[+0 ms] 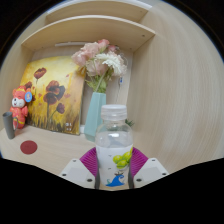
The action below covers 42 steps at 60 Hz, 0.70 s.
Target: Pour water
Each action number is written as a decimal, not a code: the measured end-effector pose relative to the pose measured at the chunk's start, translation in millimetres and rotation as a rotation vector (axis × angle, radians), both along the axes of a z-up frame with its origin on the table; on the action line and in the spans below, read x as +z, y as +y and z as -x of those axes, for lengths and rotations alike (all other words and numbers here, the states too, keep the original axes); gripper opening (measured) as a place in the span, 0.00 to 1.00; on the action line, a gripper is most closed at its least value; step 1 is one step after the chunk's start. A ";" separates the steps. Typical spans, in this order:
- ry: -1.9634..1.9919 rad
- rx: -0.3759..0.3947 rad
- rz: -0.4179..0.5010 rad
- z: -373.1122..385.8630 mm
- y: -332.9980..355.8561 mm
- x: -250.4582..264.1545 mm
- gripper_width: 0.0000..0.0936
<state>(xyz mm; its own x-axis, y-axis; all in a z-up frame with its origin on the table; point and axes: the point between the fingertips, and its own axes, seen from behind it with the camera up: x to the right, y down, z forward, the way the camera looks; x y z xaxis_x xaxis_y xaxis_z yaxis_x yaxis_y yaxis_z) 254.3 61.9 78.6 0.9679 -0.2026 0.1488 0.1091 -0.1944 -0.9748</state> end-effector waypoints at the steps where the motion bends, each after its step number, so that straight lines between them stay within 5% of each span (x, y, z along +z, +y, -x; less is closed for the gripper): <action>1: -0.005 0.005 0.006 2.6 0.4 0.4 0.41; 23: -0.594 0.136 0.027 129.4 34.7 85.8 0.41; 42: -1.319 0.244 -0.047 271.9 70.9 127.3 0.41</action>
<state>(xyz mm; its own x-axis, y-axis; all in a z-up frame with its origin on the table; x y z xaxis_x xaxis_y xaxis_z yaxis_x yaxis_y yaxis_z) -17.6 132.9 205.9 0.1195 -0.0773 0.9898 0.9927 -0.0049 -0.1202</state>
